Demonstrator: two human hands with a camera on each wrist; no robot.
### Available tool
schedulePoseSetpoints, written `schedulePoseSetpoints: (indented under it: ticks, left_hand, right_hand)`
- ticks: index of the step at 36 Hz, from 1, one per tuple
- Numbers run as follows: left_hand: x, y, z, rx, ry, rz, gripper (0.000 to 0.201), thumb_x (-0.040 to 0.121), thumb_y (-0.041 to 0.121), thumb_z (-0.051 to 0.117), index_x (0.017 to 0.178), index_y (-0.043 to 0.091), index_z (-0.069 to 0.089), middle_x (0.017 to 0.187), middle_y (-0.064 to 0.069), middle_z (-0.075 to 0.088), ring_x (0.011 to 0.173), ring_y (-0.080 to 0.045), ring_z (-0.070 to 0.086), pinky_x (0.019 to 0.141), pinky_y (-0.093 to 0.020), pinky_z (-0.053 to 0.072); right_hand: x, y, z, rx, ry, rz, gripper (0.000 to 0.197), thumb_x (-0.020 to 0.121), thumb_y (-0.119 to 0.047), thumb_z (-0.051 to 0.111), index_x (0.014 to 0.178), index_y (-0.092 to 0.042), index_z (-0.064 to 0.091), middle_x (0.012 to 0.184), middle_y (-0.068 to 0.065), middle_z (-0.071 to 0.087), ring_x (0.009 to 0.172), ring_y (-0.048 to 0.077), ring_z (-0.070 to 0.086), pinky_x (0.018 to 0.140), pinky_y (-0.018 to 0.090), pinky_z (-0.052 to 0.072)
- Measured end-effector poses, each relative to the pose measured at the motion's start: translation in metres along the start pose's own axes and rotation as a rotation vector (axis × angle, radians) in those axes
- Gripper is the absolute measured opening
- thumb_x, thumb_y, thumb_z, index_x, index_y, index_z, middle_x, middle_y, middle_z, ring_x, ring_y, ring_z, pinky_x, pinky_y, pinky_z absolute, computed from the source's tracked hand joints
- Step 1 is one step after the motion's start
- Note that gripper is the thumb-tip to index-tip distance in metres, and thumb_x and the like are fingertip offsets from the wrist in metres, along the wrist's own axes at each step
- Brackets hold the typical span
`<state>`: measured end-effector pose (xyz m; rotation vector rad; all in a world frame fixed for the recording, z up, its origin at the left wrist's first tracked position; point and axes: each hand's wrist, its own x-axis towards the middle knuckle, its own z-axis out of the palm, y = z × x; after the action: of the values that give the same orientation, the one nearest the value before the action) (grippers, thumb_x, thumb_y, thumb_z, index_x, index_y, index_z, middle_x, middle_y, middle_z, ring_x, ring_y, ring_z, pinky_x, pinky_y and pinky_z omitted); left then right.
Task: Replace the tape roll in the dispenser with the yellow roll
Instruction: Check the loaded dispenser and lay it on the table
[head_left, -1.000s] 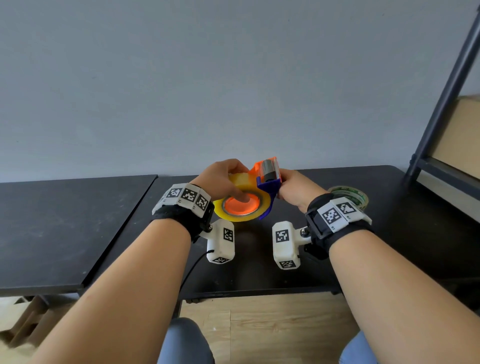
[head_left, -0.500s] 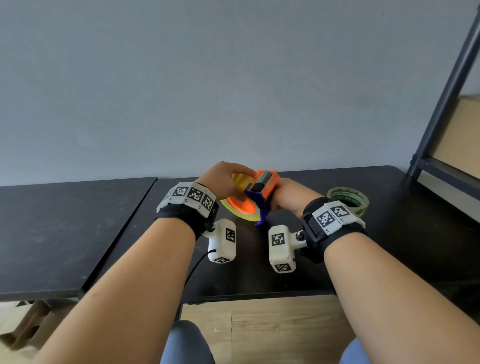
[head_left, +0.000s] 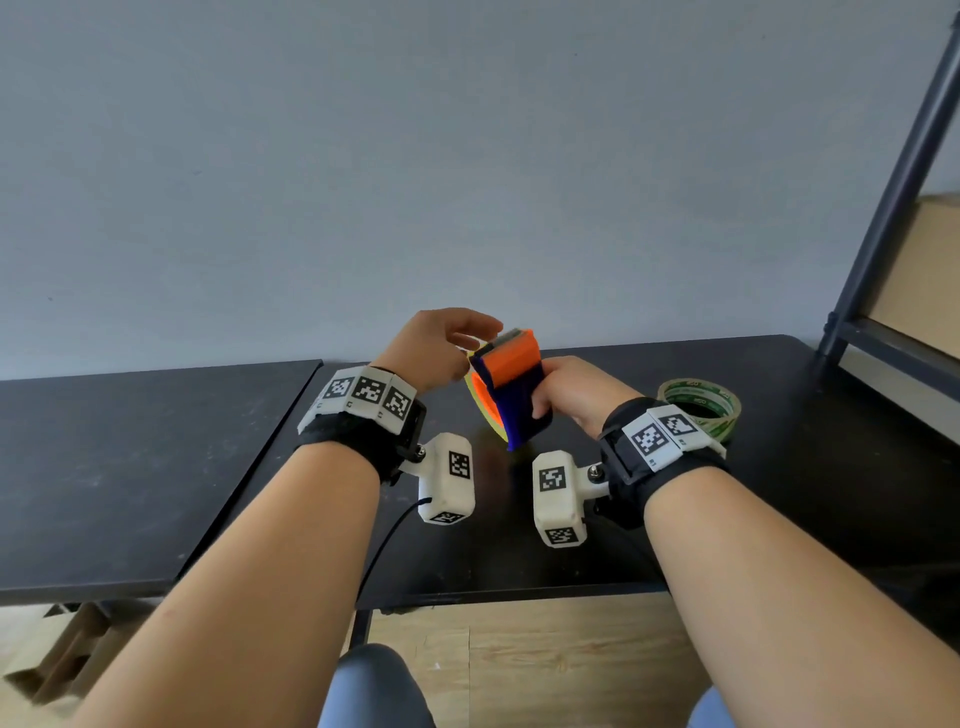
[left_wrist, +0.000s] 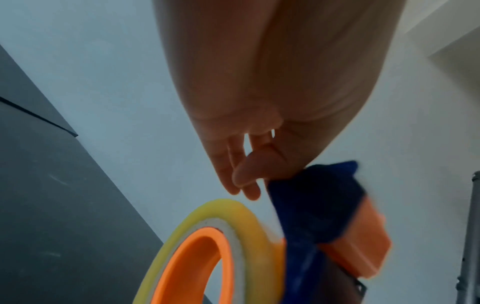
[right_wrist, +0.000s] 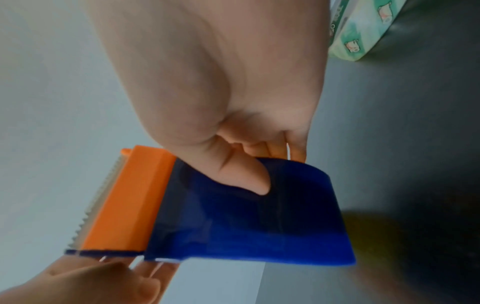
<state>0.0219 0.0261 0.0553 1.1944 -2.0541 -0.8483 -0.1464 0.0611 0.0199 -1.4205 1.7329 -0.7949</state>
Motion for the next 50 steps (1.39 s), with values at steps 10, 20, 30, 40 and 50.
schedulePoseSetpoints:
  ticks: [10, 20, 30, 40, 50]
  left_hand:
    - [0.002, 0.009, -0.003, -0.173, 0.083, -0.005, 0.057, 0.07, -0.019, 0.048, 0.107, 0.019, 0.069, 0.092, 0.001, 0.068, 0.079, -0.007, 0.058, 0.068, -0.021, 0.047]
    - [0.008, 0.008, -0.002, -0.2, 0.145, -0.014, 0.034, 0.076, 0.004, 0.074, 0.106, 0.016, 0.066, 0.099, 0.0, 0.067, 0.092, -0.011, 0.061, 0.083, -0.018, 0.047]
    - [0.013, 0.005, 0.001, -0.195, 0.281, -0.004, 0.009, 0.085, 0.017, 0.071, 0.09, 0.01, 0.07, 0.089, -0.011, 0.072, 0.087, -0.026, 0.07, 0.089, -0.039, 0.057]
    - [0.023, 0.001, 0.001, -0.357, 0.358, -0.135, 0.033, 0.096, 0.022, 0.049, 0.071, 0.012, 0.067, 0.083, -0.012, 0.069, 0.083, -0.028, 0.066, 0.085, -0.046, 0.058]
    - [0.024, -0.004, 0.001, -0.407, 0.381, -0.18, 0.016, 0.09, 0.008, 0.061, 0.074, 0.011, 0.062, 0.083, -0.012, 0.062, 0.083, -0.027, 0.063, 0.084, -0.046, 0.058]
  right_hand:
    - [-0.005, -0.009, -0.002, 0.095, 0.047, 0.06, 0.017, 0.07, 0.002, 0.056, 0.067, -0.013, 0.051, 0.089, 0.012, 0.056, 0.094, 0.029, 0.051, 0.086, 0.039, 0.043]
    - [-0.003, -0.006, -0.001, 0.291, 0.074, 0.108, 0.033, 0.046, -0.012, 0.05, 0.078, -0.008, 0.05, 0.095, 0.015, 0.056, 0.09, 0.035, 0.055, 0.08, 0.04, 0.041]
    - [-0.012, -0.013, 0.001, 0.255, 0.117, 0.04, 0.009, 0.079, -0.019, 0.052, 0.081, -0.011, 0.054, 0.075, 0.006, 0.057, 0.065, 0.024, 0.051, 0.06, 0.028, 0.036]
    - [-0.009, -0.017, 0.008, 0.188, 0.096, -0.009, 0.012, 0.079, -0.023, 0.053, 0.076, -0.012, 0.049, 0.085, 0.009, 0.051, 0.078, 0.025, 0.045, 0.072, 0.037, 0.031]
    - [-0.008, -0.012, 0.013, 0.235, 0.116, -0.015, 0.017, 0.08, -0.029, 0.054, 0.081, -0.013, 0.05, 0.085, 0.01, 0.052, 0.078, 0.024, 0.047, 0.072, 0.036, 0.032]
